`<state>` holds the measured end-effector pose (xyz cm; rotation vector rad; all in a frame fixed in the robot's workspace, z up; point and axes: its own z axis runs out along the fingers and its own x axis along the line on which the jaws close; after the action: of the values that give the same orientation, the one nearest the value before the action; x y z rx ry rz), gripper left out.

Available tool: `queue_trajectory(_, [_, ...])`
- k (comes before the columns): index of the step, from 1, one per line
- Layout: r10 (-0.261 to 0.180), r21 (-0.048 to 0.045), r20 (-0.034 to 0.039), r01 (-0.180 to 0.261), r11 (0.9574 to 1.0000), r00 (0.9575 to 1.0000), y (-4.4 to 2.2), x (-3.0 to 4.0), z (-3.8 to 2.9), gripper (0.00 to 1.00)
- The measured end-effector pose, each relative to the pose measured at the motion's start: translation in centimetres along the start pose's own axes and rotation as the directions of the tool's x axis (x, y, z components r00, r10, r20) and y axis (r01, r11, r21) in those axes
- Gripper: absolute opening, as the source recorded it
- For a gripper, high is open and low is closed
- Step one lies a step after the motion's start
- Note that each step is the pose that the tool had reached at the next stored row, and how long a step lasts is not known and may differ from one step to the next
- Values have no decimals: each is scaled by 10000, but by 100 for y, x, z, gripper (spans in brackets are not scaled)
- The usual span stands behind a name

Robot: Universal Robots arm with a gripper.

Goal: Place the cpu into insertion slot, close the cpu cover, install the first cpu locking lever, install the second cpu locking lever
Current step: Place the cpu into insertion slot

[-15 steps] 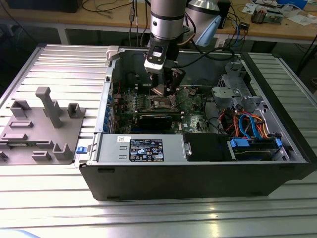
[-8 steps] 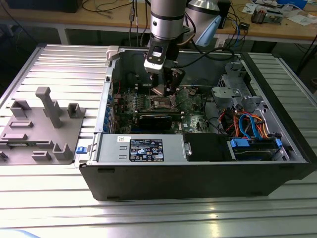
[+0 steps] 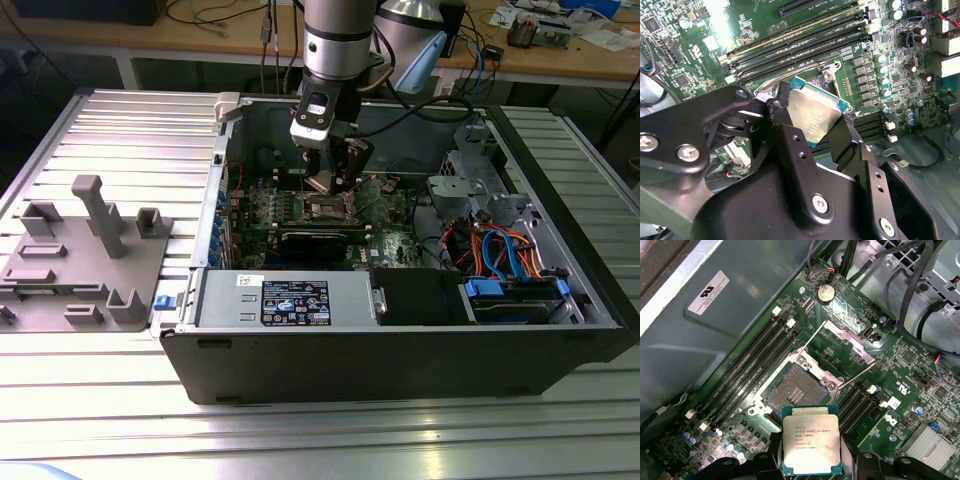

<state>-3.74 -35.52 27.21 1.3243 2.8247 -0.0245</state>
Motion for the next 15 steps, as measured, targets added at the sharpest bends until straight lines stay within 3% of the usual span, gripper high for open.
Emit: queue_trajectory(15, [85,5,2,-85,10000,10000,0,0,2,55])
